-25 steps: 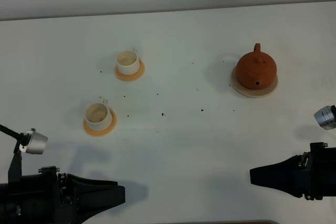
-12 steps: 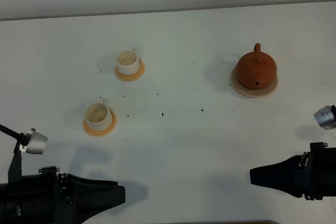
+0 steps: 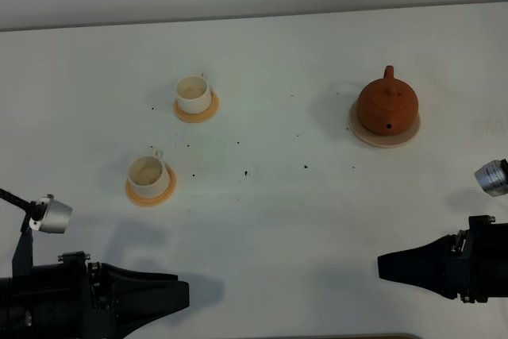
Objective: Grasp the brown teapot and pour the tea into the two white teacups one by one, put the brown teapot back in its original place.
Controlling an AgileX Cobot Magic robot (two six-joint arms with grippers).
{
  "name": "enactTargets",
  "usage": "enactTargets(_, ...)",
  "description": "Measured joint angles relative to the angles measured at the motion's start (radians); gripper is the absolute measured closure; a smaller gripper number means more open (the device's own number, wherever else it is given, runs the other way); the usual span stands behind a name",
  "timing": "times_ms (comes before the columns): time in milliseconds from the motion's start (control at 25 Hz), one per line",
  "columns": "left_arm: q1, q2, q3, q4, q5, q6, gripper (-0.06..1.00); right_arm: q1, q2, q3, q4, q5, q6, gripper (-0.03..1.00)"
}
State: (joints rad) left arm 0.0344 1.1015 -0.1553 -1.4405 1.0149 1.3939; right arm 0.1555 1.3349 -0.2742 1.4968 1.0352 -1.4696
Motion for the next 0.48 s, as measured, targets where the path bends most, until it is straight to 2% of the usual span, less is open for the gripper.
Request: enactTargets(480,0.000,0.000,0.000,0.000,0.000,0.000,0.54,0.000,0.000,0.000,0.000,0.003,0.001,0.73)
